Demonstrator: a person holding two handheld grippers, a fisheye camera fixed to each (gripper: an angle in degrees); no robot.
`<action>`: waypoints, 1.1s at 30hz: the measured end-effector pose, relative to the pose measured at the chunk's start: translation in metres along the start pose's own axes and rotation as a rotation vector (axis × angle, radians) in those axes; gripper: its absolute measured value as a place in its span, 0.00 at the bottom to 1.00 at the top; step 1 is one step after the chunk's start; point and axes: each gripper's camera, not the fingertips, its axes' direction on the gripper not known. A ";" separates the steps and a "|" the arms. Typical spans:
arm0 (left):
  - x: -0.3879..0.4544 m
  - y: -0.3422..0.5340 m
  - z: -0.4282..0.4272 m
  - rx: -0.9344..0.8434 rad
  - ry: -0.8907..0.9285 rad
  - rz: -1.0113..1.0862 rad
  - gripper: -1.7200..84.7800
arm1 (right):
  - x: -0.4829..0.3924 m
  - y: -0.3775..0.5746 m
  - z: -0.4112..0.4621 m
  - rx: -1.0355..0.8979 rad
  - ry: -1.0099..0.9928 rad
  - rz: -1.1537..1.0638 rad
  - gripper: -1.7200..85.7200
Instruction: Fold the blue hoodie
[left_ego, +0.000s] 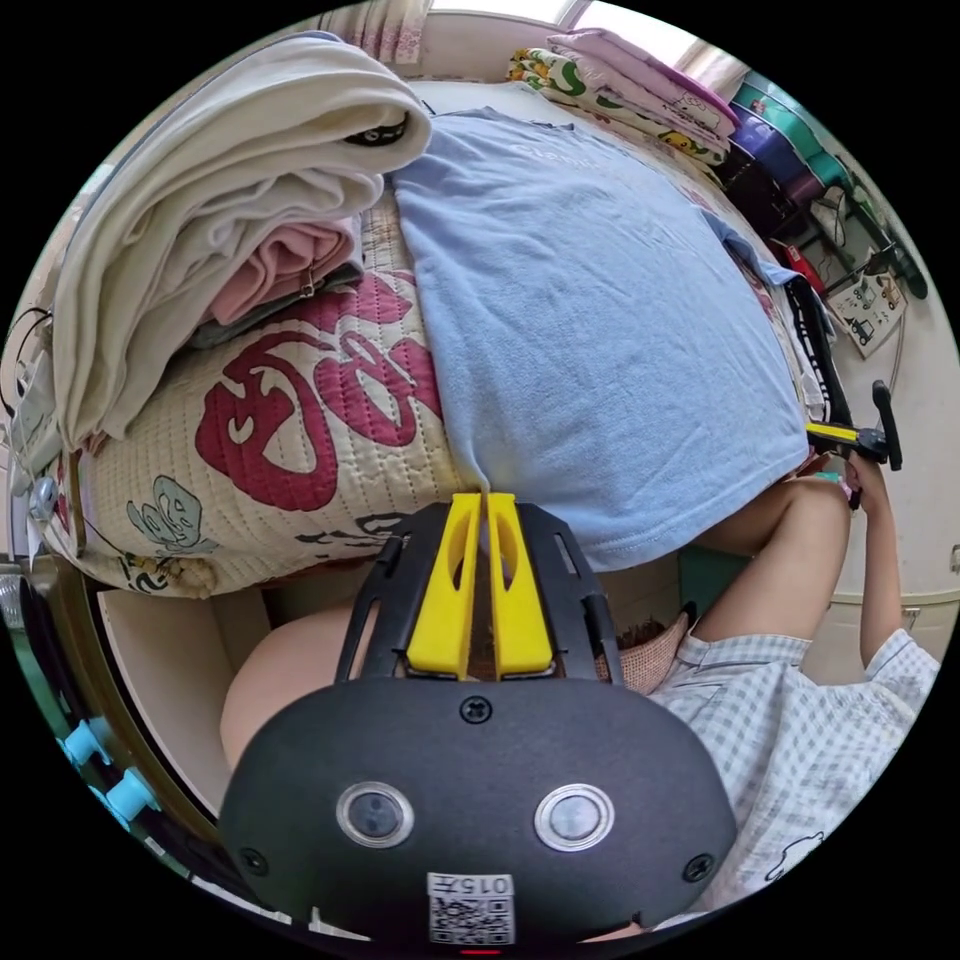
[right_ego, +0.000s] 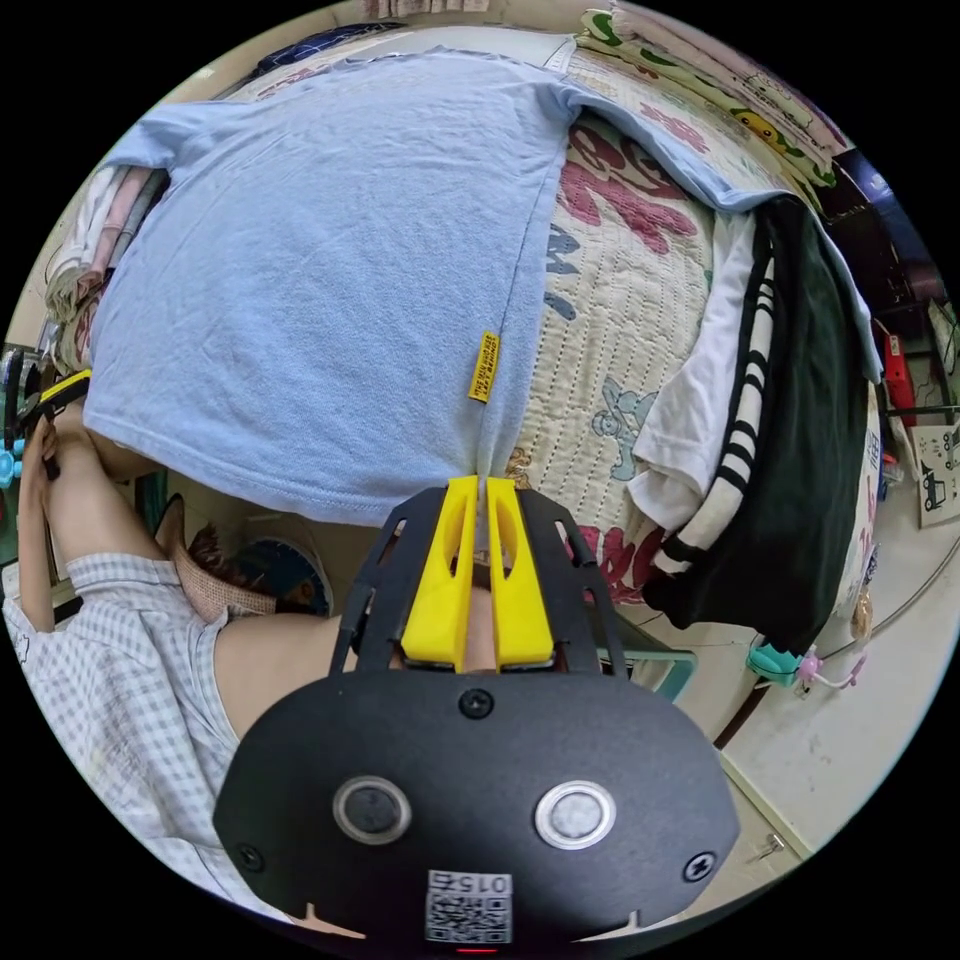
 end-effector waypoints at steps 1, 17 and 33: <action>0.000 -0.001 0.000 0.000 0.007 0.000 0.02 | 0.004 0.000 -0.001 0.003 -0.023 0.008 0.02; 0.063 -0.005 0.006 0.023 -0.245 0.125 0.02 | -0.003 -0.015 0.003 -0.016 0.031 -0.014 0.03; 0.064 -0.021 0.008 0.022 -0.200 0.119 0.02 | -0.012 -0.023 0.013 -0.027 0.045 -0.021 0.03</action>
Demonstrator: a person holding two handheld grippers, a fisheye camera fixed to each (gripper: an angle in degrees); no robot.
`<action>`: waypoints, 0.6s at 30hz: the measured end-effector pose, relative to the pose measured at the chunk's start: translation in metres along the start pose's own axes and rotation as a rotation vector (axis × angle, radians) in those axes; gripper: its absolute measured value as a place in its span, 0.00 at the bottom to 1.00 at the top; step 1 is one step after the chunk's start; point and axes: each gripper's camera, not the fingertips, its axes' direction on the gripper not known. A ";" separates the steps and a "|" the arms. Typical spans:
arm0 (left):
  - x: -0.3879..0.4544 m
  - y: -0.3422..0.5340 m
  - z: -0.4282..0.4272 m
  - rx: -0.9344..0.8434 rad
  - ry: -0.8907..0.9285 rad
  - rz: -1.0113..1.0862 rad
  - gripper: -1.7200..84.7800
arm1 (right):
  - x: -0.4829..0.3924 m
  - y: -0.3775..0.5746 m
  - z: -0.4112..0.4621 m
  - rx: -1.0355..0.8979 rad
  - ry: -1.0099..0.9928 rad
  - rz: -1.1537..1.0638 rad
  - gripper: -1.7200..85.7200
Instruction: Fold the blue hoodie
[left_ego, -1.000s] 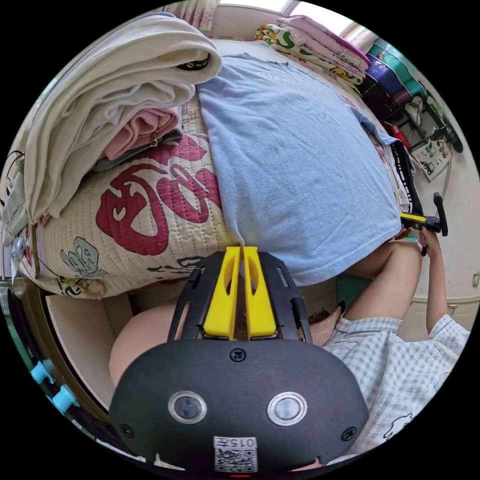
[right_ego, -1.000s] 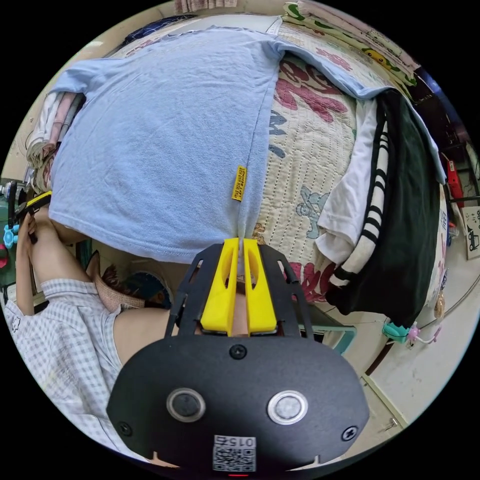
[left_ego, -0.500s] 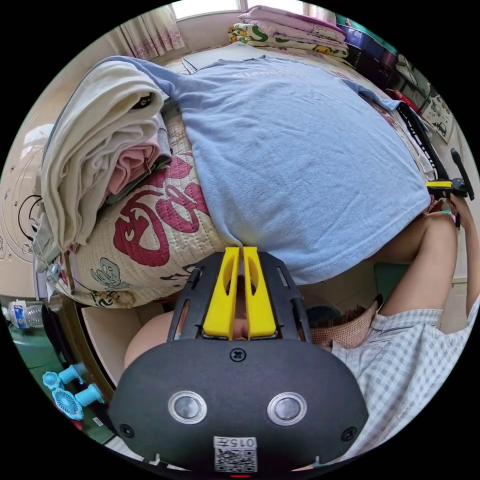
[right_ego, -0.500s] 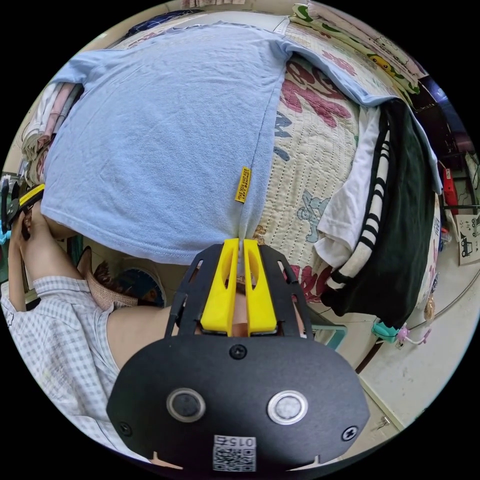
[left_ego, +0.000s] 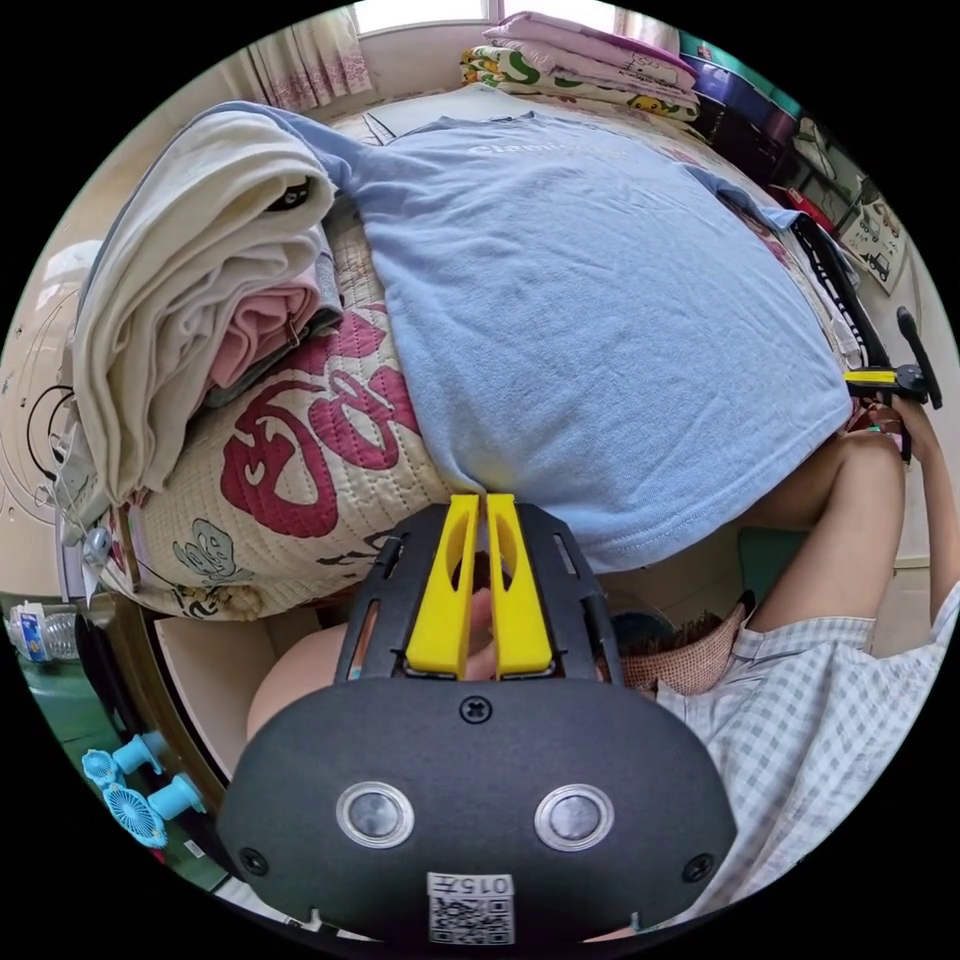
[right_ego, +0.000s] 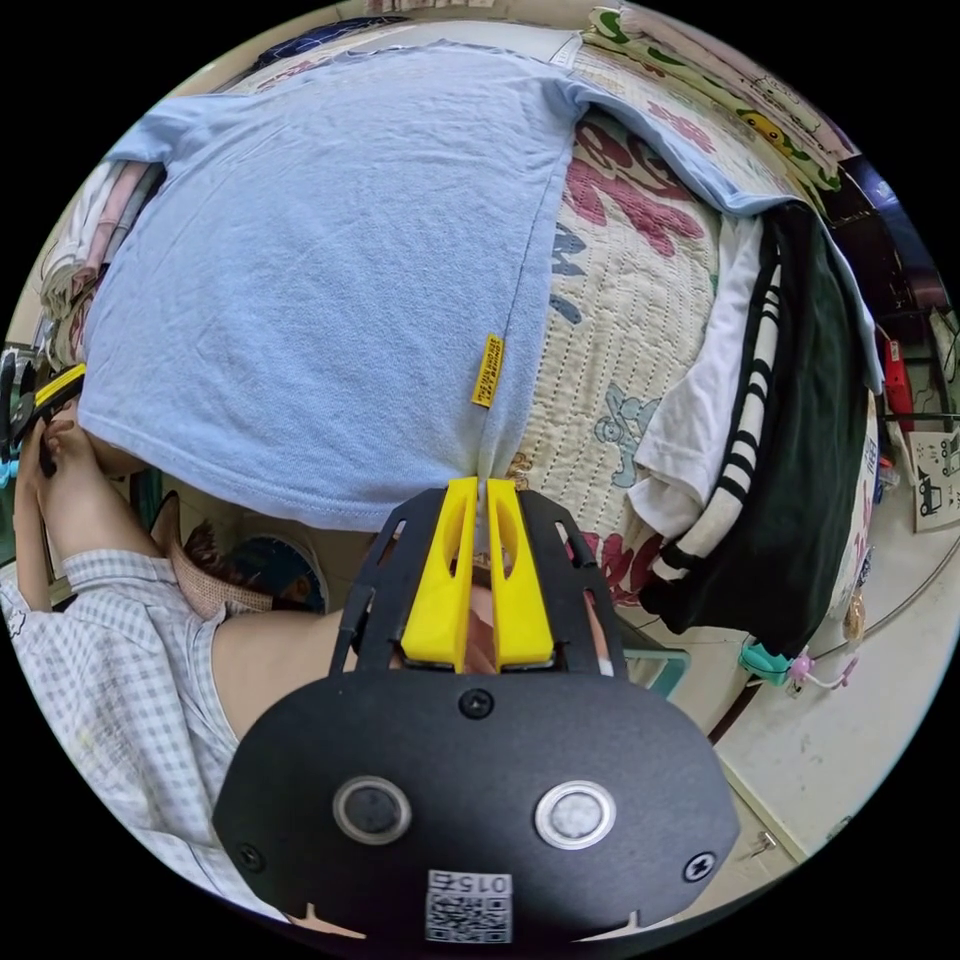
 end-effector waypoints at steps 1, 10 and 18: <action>-0.001 -0.001 0.000 0.002 0.004 0.001 0.02 | -0.002 -0.001 0.001 -0.002 0.004 -0.004 0.03; -0.005 -0.009 0.003 0.008 0.029 -0.007 0.02 | -0.015 -0.001 0.006 -0.002 0.047 -0.037 0.03; -0.007 -0.016 0.006 0.015 0.038 -0.003 0.02 | -0.023 0.000 0.009 -0.008 0.047 -0.042 0.03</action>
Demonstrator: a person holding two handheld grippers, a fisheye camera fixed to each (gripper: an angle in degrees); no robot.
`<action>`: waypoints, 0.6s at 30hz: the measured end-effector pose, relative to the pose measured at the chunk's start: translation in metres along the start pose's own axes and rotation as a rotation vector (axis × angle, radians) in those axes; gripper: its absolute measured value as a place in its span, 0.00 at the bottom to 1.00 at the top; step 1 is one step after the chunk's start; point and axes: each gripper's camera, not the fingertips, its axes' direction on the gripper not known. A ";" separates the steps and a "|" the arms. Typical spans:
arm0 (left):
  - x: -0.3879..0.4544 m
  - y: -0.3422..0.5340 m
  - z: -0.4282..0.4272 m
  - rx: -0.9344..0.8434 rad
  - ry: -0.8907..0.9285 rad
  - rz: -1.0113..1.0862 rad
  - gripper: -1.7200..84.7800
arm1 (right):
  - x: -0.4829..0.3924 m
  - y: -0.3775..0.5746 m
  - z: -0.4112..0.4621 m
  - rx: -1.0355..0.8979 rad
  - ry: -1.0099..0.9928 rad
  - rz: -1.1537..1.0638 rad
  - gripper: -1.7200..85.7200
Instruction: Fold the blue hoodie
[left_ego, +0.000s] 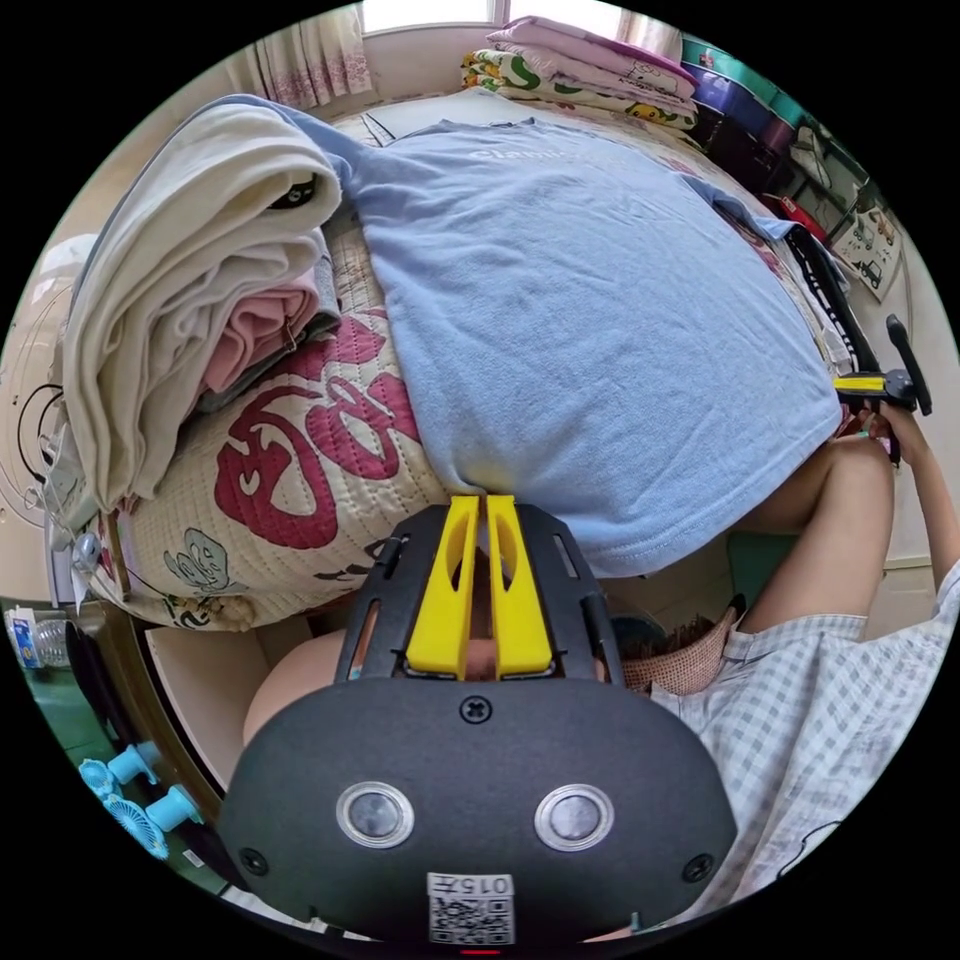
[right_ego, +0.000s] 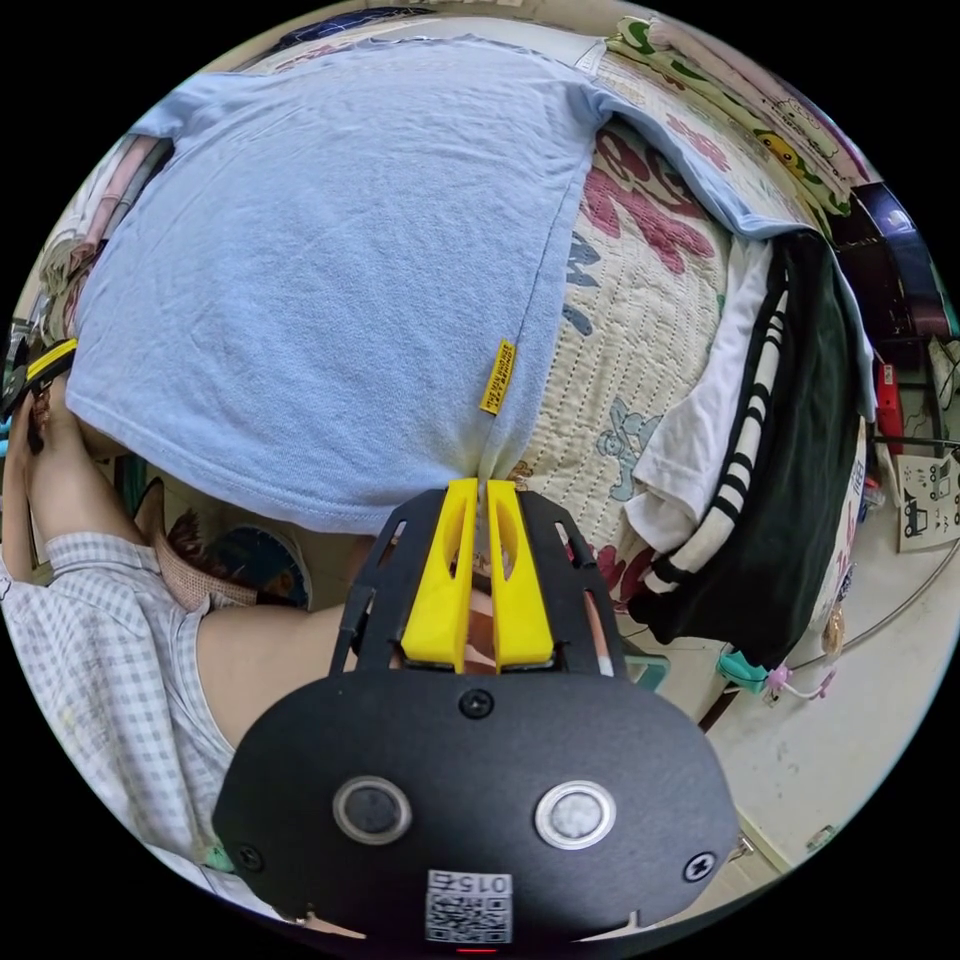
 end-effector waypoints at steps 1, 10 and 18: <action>-0.002 -0.001 0.001 -0.001 0.008 -0.001 0.02 | -0.001 0.000 0.000 -0.004 -0.001 0.001 0.03; -0.014 -0.006 0.005 -0.001 0.062 -0.019 0.02 | -0.019 0.002 0.001 -0.018 0.042 -0.053 0.03; -0.015 -0.006 0.008 -0.003 0.069 -0.024 0.03 | -0.026 0.018 -0.004 0.016 0.029 -0.050 0.03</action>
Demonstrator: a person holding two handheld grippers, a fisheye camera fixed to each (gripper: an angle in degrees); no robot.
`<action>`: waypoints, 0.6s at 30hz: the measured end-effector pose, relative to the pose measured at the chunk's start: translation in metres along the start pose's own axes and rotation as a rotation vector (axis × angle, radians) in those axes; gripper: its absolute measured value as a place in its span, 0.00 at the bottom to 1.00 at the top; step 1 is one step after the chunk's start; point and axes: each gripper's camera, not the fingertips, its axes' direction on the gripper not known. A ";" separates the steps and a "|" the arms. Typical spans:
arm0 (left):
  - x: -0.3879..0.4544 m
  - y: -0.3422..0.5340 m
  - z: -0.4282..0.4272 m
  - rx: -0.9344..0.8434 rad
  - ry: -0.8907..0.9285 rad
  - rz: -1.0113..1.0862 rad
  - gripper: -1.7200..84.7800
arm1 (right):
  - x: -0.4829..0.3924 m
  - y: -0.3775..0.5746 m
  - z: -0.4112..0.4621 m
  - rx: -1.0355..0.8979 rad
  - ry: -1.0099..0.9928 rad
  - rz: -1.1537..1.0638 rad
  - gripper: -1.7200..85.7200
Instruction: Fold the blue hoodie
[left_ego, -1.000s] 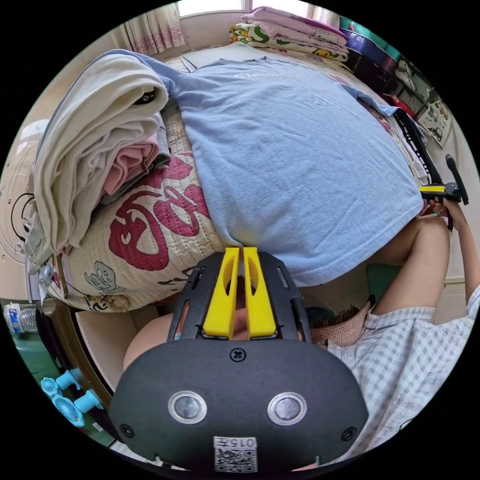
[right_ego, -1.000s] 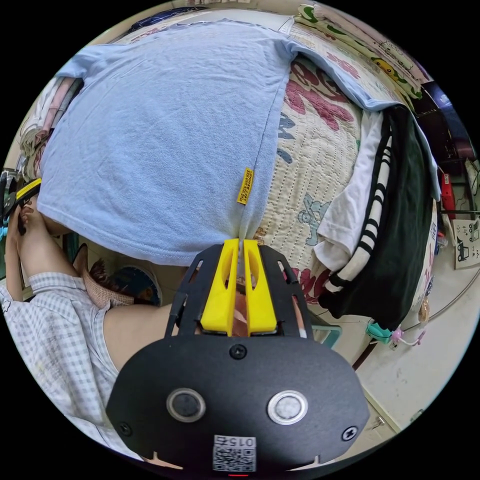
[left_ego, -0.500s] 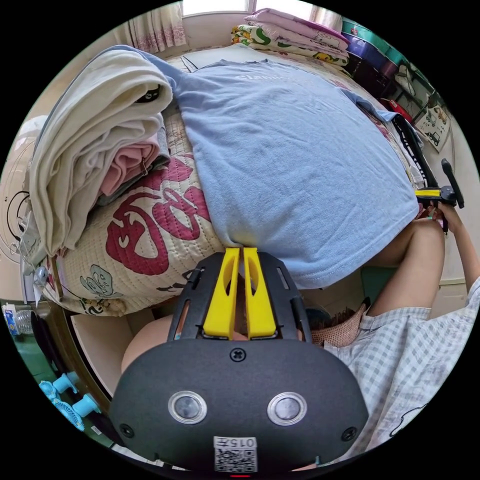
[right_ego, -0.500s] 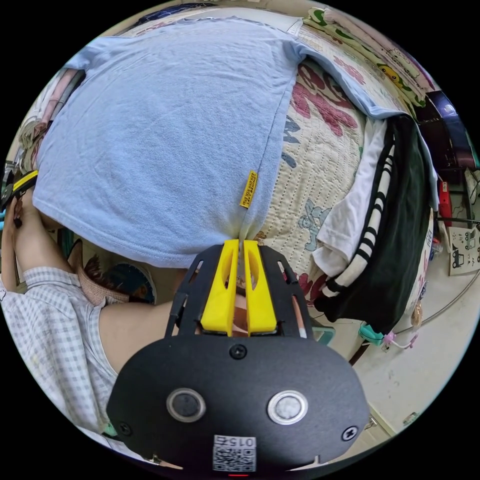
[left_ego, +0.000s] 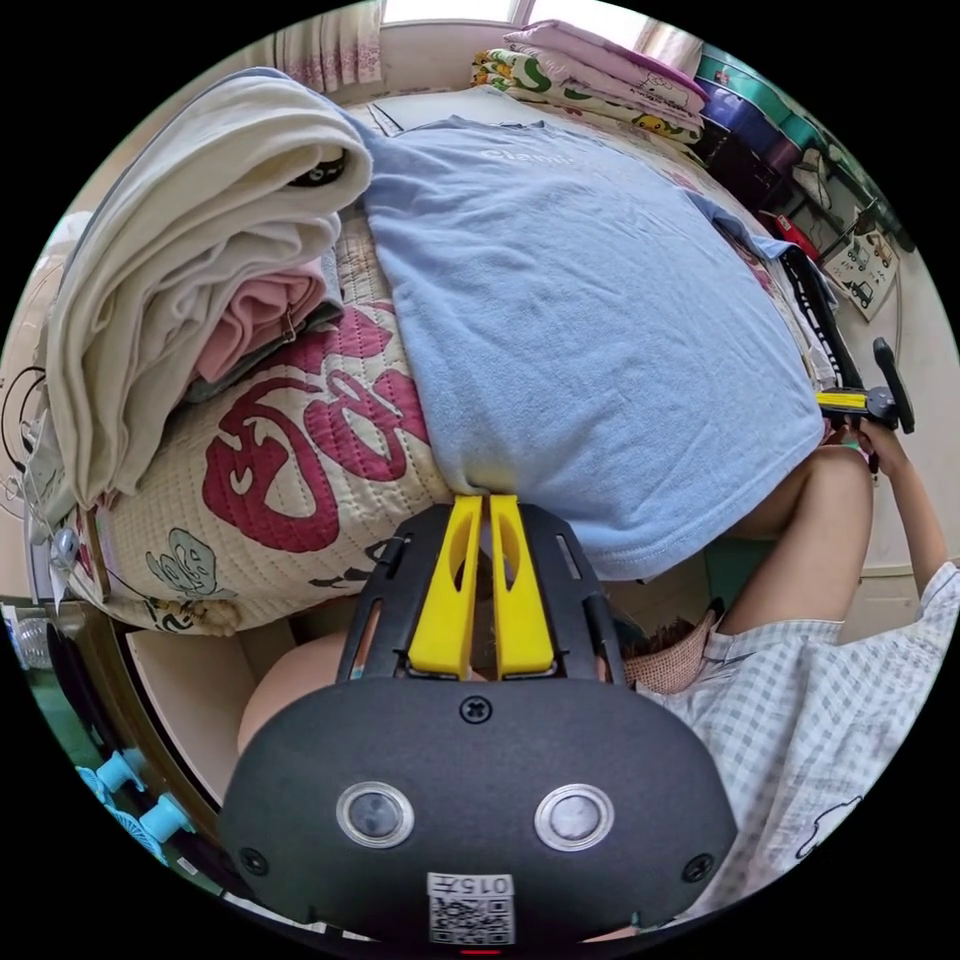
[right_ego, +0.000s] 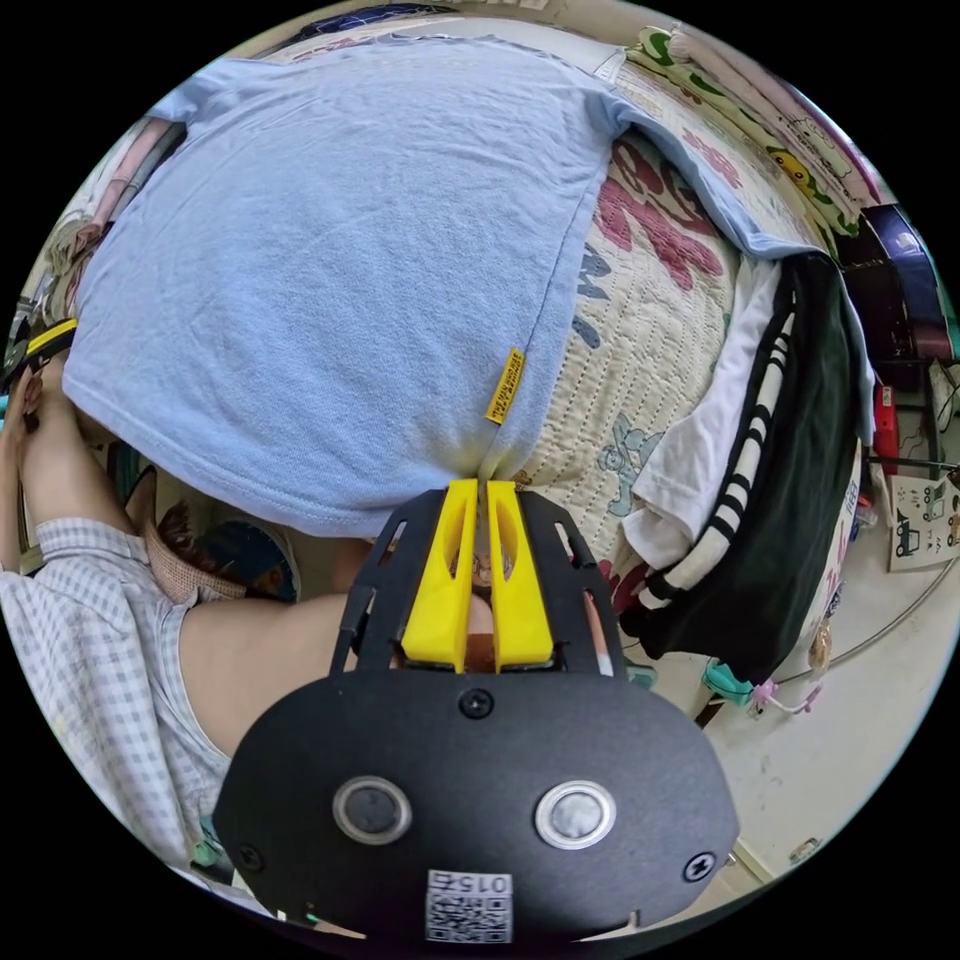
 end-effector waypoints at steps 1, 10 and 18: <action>0.000 0.001 0.000 0.000 0.000 -0.002 0.03 | -0.002 0.003 -0.001 0.006 0.002 -0.004 0.03; -0.020 0.009 0.004 -0.049 0.141 -0.095 0.03 | -0.016 0.024 -0.015 0.036 0.013 -0.021 0.03; -0.016 0.047 -0.039 0.075 0.122 -0.130 0.03 | -0.038 0.040 -0.032 0.047 0.095 -0.051 0.03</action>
